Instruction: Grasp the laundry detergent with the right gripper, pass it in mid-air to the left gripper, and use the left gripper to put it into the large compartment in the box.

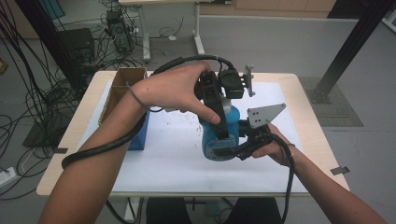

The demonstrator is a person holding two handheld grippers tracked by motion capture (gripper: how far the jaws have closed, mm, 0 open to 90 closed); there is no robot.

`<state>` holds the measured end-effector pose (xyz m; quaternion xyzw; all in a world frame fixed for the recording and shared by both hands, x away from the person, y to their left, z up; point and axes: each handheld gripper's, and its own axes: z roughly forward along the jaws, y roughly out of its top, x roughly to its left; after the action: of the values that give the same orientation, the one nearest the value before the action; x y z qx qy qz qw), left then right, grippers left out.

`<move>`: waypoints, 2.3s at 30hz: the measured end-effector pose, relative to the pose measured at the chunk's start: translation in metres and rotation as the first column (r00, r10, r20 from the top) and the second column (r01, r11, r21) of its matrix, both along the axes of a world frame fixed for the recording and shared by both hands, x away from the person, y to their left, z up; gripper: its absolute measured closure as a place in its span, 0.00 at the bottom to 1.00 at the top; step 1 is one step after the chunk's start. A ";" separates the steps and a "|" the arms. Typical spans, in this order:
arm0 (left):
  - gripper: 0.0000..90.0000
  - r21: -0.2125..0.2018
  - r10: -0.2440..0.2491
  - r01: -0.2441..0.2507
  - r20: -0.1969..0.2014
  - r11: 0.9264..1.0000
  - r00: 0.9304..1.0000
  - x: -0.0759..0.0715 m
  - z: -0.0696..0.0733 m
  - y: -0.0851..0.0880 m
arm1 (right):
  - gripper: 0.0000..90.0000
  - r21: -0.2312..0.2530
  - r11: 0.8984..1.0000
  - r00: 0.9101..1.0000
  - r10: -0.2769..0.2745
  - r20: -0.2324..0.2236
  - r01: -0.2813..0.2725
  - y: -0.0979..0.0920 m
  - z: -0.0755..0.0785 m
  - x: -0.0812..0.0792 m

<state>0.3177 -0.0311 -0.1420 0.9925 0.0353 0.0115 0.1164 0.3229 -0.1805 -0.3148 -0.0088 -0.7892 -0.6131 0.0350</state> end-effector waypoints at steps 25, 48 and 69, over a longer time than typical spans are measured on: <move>0.40 -0.039 0.012 -0.013 -0.003 0.999 1.000 0.002 0.003 -0.001 | 0.45 0.006 1.000 1.000 -0.006 0.005 0.006 -0.003 0.002 0.002; 0.40 -0.032 0.024 -0.024 -0.013 0.999 1.000 0.002 0.003 0.000 | 0.46 0.007 1.000 1.000 0.000 0.005 0.000 -0.001 0.002 0.002; 0.40 -0.020 0.027 -0.027 -0.013 0.999 1.000 0.002 0.003 0.001 | 0.46 0.009 1.000 1.000 0.003 0.006 -0.003 0.000 0.001 0.002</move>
<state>0.3195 -0.0300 -0.1390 0.9908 0.0497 0.0062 0.1260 0.3252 -0.1804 -0.3137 -0.0058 -0.7866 -0.6165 0.0337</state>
